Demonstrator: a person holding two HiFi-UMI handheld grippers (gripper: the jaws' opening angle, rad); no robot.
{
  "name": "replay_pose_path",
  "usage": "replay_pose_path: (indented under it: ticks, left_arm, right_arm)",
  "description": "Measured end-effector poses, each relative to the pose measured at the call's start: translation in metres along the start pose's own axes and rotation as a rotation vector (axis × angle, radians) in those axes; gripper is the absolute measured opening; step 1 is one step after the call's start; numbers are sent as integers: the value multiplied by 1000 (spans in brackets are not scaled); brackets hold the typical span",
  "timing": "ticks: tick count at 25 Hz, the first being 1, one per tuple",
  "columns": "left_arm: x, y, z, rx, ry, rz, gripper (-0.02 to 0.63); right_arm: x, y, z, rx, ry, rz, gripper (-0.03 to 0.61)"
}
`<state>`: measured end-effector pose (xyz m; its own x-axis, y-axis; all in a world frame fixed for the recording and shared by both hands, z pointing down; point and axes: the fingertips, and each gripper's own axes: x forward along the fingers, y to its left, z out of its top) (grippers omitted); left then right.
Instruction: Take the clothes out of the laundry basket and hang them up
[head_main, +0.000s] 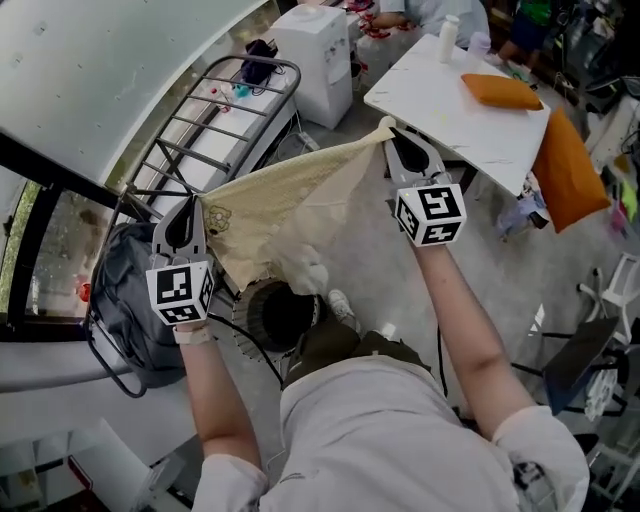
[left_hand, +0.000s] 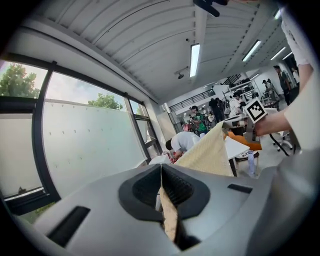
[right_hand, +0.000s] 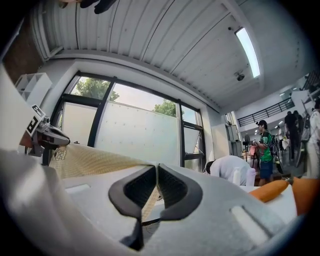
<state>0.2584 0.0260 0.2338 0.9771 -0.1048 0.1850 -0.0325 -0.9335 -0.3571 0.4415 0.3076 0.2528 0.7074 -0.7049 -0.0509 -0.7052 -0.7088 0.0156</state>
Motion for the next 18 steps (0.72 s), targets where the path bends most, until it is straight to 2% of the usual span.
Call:
replay_pose_path:
  ticks: [5,15,18]
  left_arm:
    - [25,53,0,6,-13,94,5]
    - [89,190,-26,-47,-16,252,5]
    - [103,226,-35,-32,-6,297,5]
  right_arm:
    - [76,15,16,-36,-37,83,20]
    - [260,79,43,-99,-88,241,20]
    - [308,98,47,-98,-104,277,20]
